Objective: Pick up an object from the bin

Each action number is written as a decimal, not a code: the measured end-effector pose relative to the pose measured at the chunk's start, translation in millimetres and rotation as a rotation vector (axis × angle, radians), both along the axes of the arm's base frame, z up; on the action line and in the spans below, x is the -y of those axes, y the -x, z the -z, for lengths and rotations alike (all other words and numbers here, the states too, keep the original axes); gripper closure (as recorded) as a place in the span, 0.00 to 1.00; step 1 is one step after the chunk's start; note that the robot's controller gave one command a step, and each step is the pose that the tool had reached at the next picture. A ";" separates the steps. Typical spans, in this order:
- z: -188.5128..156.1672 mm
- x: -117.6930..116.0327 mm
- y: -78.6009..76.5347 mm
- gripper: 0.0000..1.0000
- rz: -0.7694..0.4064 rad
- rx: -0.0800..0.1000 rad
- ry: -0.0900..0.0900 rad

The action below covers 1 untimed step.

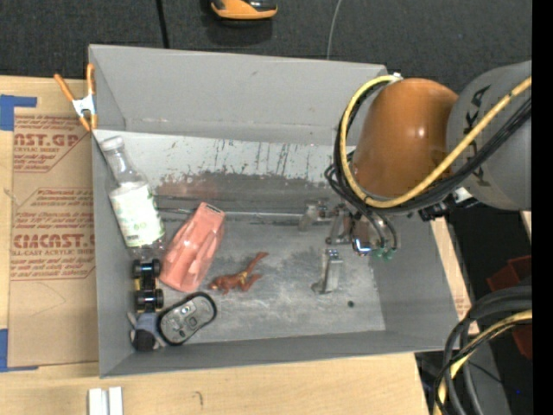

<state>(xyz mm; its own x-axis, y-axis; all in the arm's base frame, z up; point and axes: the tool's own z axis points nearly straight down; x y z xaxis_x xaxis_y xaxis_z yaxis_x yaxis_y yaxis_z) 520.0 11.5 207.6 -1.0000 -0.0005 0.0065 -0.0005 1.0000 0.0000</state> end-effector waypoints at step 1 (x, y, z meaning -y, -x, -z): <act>-4.6 0.0 -1.4 0.00 0.000 0.008 0.000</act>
Offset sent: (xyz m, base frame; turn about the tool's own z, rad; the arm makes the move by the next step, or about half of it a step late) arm 0.0480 0.0395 -0.0755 -0.2171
